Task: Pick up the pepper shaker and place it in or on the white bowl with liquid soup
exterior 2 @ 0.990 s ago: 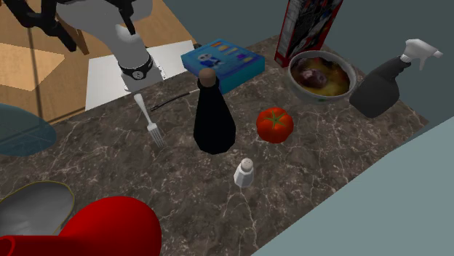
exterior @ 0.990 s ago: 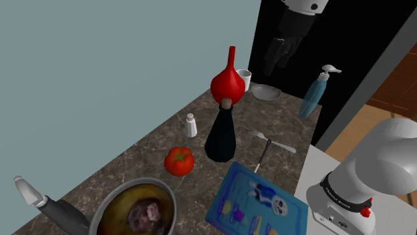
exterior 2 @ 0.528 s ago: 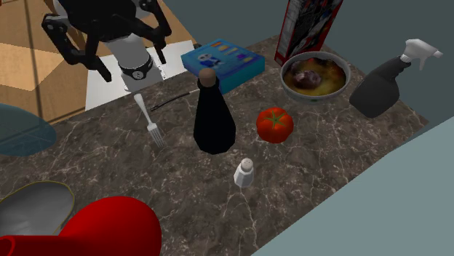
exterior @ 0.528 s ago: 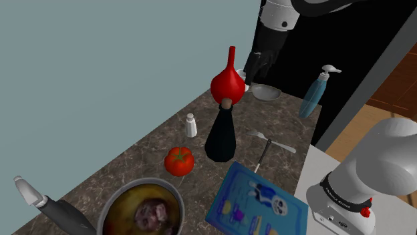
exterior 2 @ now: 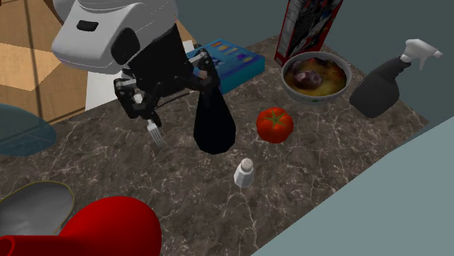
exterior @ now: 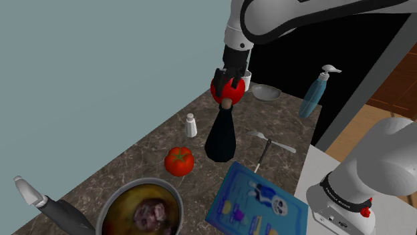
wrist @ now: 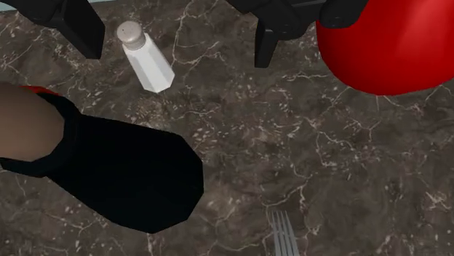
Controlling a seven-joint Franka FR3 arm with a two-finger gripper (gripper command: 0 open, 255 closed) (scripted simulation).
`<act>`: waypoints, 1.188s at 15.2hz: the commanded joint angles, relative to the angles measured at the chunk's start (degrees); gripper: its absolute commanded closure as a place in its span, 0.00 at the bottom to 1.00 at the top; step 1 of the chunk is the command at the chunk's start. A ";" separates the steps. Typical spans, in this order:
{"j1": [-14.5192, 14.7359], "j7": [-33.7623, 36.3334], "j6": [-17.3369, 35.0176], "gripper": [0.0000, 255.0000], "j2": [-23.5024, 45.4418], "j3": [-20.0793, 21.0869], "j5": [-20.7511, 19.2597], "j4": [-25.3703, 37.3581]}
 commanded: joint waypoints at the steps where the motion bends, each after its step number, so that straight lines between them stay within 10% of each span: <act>1: 0.42 1.29 2.22 0.00 3.90 1.32 -0.21 1.59; 18: 3.34 8.46 14.26 0.00 29.28 5.37 -6.51 13.51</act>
